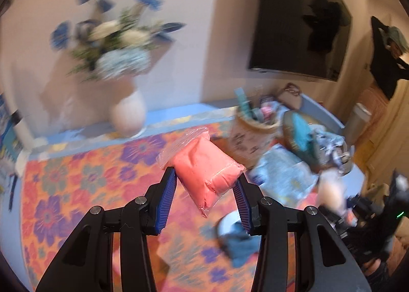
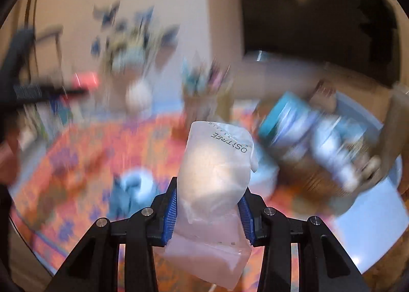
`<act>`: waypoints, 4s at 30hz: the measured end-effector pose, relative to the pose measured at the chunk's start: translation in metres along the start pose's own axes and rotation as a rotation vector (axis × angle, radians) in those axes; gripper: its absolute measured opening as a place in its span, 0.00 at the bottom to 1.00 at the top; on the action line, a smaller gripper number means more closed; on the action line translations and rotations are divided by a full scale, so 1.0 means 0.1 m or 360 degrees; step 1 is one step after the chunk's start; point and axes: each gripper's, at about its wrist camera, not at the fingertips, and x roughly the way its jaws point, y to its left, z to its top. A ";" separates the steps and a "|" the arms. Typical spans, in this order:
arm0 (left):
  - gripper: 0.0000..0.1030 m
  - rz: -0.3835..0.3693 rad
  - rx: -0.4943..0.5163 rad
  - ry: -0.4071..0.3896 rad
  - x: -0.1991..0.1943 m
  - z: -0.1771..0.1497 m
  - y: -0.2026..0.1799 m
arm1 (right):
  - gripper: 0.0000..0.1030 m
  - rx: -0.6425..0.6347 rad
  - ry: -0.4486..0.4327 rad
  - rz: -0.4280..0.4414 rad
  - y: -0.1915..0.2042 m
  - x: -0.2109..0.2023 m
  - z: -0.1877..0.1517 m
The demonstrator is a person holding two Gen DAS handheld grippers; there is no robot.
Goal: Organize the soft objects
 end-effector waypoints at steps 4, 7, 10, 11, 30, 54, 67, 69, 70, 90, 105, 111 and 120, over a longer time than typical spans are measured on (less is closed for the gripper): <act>0.40 -0.0148 0.0127 -0.0029 0.22 0.36 -0.60 | 0.40 0.0155 -0.0153 -0.0273 -0.55 -0.14 0.45; 0.40 -0.0253 0.0218 -0.0039 0.42 0.57 -1.09 | 0.40 0.0314 -0.0123 -0.0461 -1.04 -0.04 0.69; 0.40 -0.0331 0.0321 -0.0019 0.71 0.69 -1.56 | 0.40 0.0422 -0.0065 -0.0591 -1.39 0.09 0.81; 0.40 -0.0345 0.0363 0.0005 0.80 0.70 -1.69 | 0.40 0.0435 -0.0014 -0.0683 -1.49 0.17 0.84; 0.85 -0.0551 0.0349 0.0113 1.22 0.58 -1.92 | 0.62 0.0581 0.0198 -0.0593 -1.97 0.15 0.63; 0.94 0.0016 -0.0158 -0.0138 -0.56 -0.41 0.22 | 0.82 0.0035 0.0196 0.0110 0.49 0.17 0.42; 0.94 0.0530 -0.0223 0.0056 0.31 -1.19 0.65 | 0.82 -0.0077 0.0420 0.0349 0.84 0.95 -0.39; 0.93 0.0540 -0.0277 0.0092 0.40 -1.24 0.74 | 0.82 -0.0041 0.0459 0.0377 0.81 1.02 -0.42; 0.93 0.0519 -0.0331 0.0157 0.46 -1.25 0.81 | 0.82 -0.0028 0.0461 0.0394 0.79 1.03 -0.42; 0.94 0.0264 -0.0078 0.0153 0.51 -0.87 0.35 | 0.80 -0.0108 0.0577 0.0180 1.22 1.10 -0.49; 0.94 -0.0171 0.0128 0.0448 1.09 -0.87 -0.38 | 0.17 -0.0258 0.0412 0.0411 0.70 0.73 -0.77; 0.77 -0.0080 0.0205 0.0517 1.20 -0.92 -0.52 | 0.17 -0.0199 0.0394 0.0483 0.60 0.72 -0.81; 0.63 -0.0218 -0.0038 0.0451 1.04 -0.82 -0.11 | 0.19 -0.0218 0.0410 0.0466 0.65 0.69 -0.83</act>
